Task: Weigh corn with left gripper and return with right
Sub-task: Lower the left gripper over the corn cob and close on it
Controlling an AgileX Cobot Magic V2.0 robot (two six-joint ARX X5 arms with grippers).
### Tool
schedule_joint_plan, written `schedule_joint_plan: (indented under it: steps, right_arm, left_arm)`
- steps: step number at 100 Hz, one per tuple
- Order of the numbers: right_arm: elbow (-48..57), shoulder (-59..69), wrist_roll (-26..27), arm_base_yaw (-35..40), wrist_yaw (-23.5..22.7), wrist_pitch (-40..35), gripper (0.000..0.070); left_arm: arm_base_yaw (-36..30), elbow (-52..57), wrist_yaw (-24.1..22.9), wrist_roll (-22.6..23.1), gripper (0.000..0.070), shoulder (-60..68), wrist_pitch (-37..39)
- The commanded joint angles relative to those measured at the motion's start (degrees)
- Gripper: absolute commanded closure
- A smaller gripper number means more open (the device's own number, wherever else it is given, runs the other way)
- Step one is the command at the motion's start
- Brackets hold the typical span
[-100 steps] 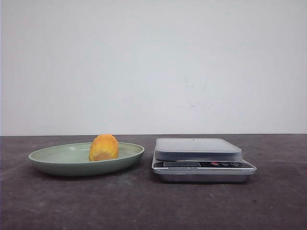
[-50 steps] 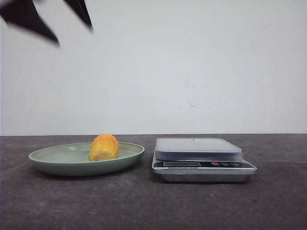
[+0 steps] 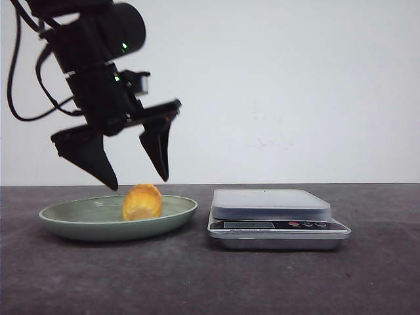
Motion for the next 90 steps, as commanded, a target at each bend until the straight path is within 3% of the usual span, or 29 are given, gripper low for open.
schedule_joint_plan:
  steps: [1, 52, 56, 60, 70, 90]
  right_arm:
    - [1.0, 0.3, -0.6, 0.2, 0.0, 0.4, 0.0268]
    - [1.0, 0.3, -0.6, 0.2, 0.0, -0.3, 0.0269]
    - [1.0, 0.3, -0.6, 0.2, 0.0, -0.5, 0.0269]
    - [1.0, 0.3, -0.6, 0.2, 0.0, -0.7, 0.0269]
    - [1.0, 0.3, -0.6, 0.2, 0.0, -1.0, 0.0269]
    - [1.0, 0.2, -0.6, 0.2, 0.0, -1.2, 0.0269]
  left_arm:
    - [-0.7, 0.9, -1.4, -0.5, 0.0191, 1.5, 0.5]
    - [-1.7, 0.9, -2.1, -1.7, 0.0197, 4.7, -0.2]
    - [-1.9, 0.9, -2.1, -1.7, 0.0243, 4.8, 0.2]
    - [-2.0, 0.9, -2.1, -1.7, 0.034, 4.8, 0.6]
    - [-2.1, 0.9, -2.1, -1.0, 0.0699, 4.8, 0.9]
    - [-2.1, 0.9, -2.1, 0.2, 0.069, 3.2, -0.3]
